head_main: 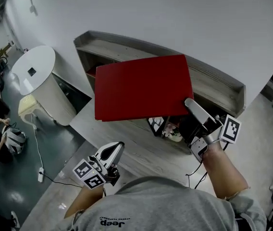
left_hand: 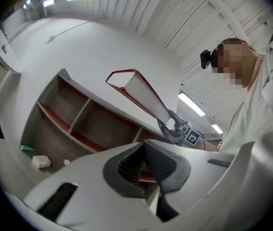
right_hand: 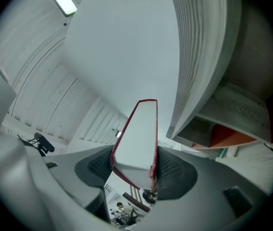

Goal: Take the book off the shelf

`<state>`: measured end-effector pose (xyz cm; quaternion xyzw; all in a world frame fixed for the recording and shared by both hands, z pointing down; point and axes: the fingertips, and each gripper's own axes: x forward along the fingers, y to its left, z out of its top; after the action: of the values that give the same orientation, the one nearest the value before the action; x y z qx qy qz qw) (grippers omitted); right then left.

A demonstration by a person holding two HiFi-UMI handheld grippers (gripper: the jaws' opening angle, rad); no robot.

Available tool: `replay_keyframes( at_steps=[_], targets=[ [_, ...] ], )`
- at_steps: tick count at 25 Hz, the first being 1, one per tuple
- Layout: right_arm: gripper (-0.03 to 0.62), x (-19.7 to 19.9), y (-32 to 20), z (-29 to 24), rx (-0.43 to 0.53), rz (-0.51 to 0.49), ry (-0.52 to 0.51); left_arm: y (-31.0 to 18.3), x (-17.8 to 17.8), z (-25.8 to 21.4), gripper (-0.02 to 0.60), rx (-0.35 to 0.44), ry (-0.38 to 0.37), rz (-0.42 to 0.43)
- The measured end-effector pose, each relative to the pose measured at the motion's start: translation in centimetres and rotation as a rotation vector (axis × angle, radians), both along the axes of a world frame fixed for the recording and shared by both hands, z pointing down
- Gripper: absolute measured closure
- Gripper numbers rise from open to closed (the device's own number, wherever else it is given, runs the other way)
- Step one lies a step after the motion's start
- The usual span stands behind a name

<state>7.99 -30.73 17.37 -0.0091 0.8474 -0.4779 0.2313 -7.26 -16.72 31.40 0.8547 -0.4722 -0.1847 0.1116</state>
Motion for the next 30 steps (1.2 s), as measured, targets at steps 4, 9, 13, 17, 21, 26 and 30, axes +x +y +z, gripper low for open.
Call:
replay_keyframes(
  at_steps=[4,9,13,17,21,26,30],
  targets=[
    [0.329,-5.6,0.2,0.9,0.003,-0.08,0.014,2.3,-3.9,0.9,0.551,-0.011,0.008,-0.105],
    [0.329,-12.8,0.9,2.5,0.001,-0.167,0.033,5.1,-8.9,2.0,0.551,-0.017,0.008,-0.228],
    [0.329,-19.1,1.8,5.2,-0.003,-0.229,0.053,7.2,-13.6,4.0,0.551,-0.028,0.007,-0.325],
    [0.329,-25.9,1.4,9.1,-0.009,-0.268,0.078,8.4,-18.9,7.1,0.551,-0.064,0.025,-0.405],
    [0.329,-33.6,0.4,14.6,-0.06,-0.292,0.104,8.6,-24.9,11.3,0.551,-0.111,0.046,-0.452],
    [0.329,-38.0,-0.3,20.4,-0.079,-0.295,0.145,8.0,-28.3,15.3,0.551,-0.127,0.033,-0.471],
    [0.329,-40.9,-1.4,24.8,-0.088,-0.286,0.162,7.0,-30.8,17.7,0.551,-0.134,0.029,-0.476]
  ],
)
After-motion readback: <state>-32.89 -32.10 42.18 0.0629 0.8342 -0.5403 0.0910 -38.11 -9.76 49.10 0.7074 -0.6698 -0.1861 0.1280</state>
